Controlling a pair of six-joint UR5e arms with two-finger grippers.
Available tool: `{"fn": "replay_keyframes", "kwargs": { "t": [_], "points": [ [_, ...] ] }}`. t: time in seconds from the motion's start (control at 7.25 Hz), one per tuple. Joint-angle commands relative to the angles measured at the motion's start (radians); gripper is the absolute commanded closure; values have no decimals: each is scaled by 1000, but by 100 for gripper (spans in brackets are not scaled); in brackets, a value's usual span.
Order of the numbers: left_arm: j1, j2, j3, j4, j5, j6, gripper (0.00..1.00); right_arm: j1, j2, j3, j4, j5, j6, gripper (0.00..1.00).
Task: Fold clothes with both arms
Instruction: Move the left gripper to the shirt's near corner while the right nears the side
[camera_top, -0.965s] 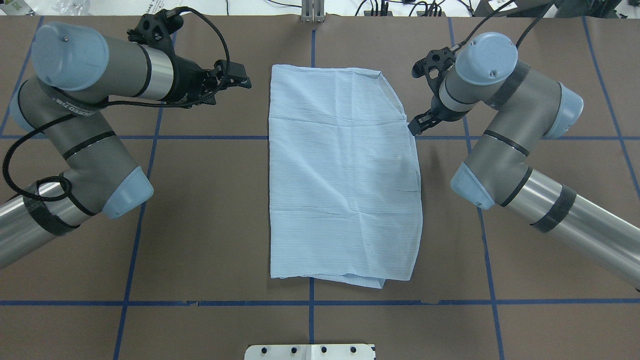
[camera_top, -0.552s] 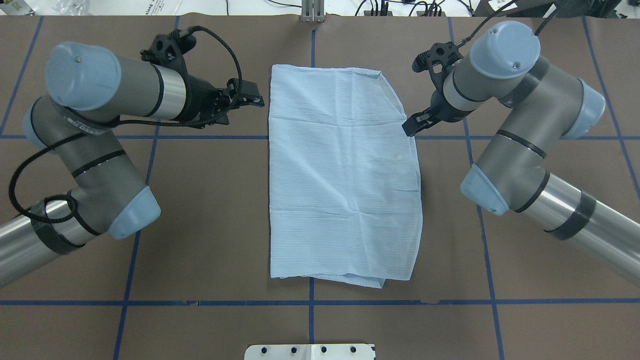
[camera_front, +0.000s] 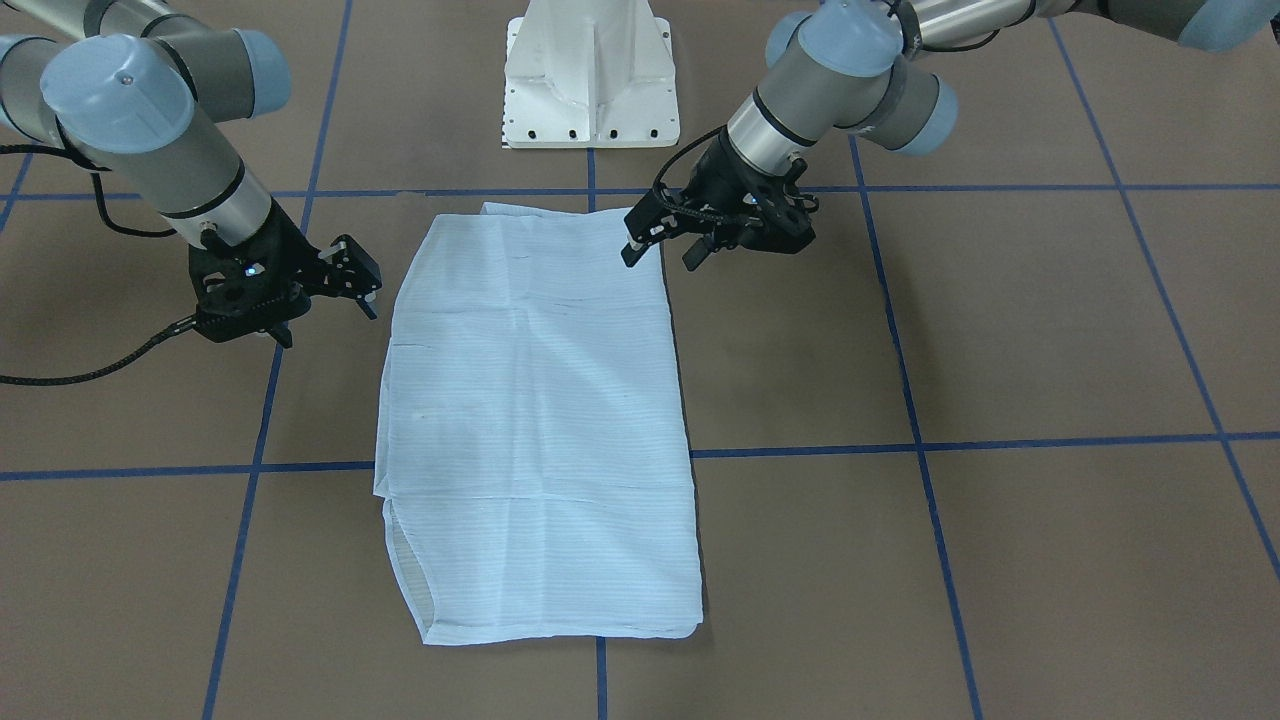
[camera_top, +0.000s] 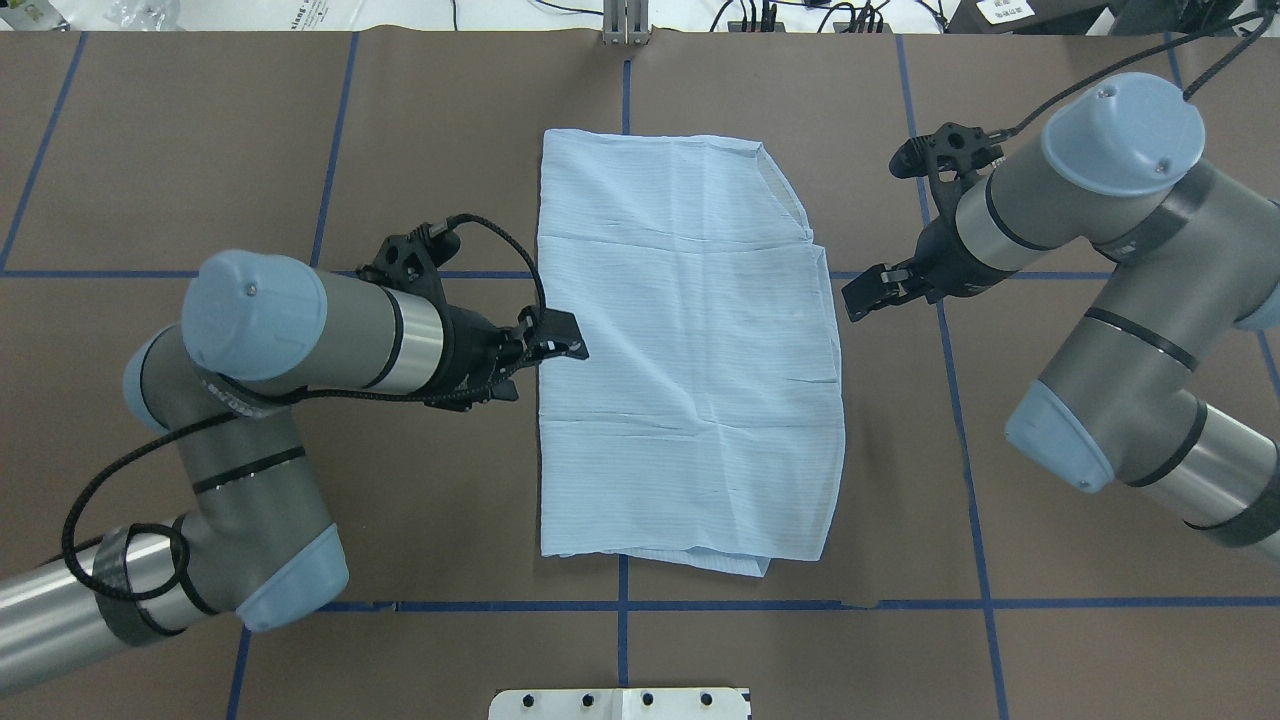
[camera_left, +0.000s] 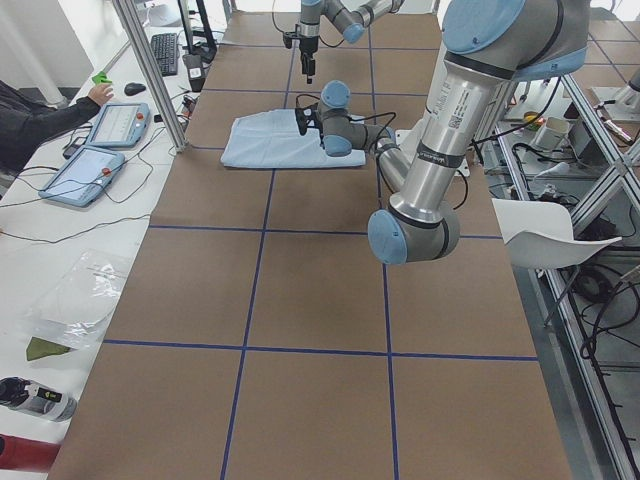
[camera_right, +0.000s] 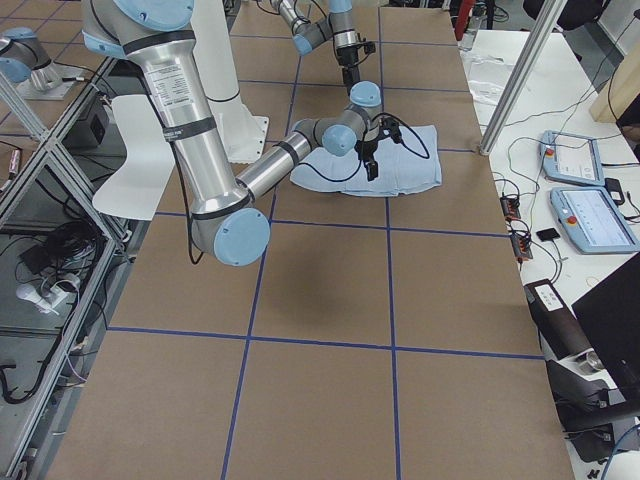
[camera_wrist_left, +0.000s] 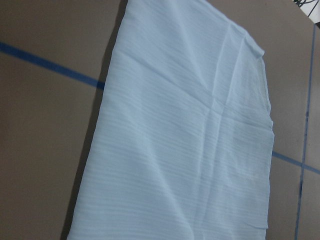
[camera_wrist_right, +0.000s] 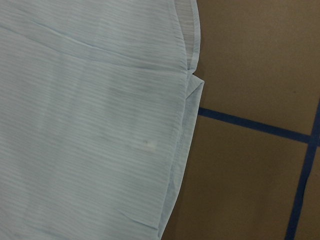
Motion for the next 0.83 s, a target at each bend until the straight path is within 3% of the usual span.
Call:
{"fn": "replay_keyframes", "kwargs": {
  "t": [0.0, 0.69],
  "points": [
    [142, 23, -33, 74, 103, -98, 0, -26, -44, 70, 2, 17, 73, 0],
    [266, 17, -25, 185, 177, -120, 7, -48, -70, 90, 2, 19, 98, 0]
  ]
}}
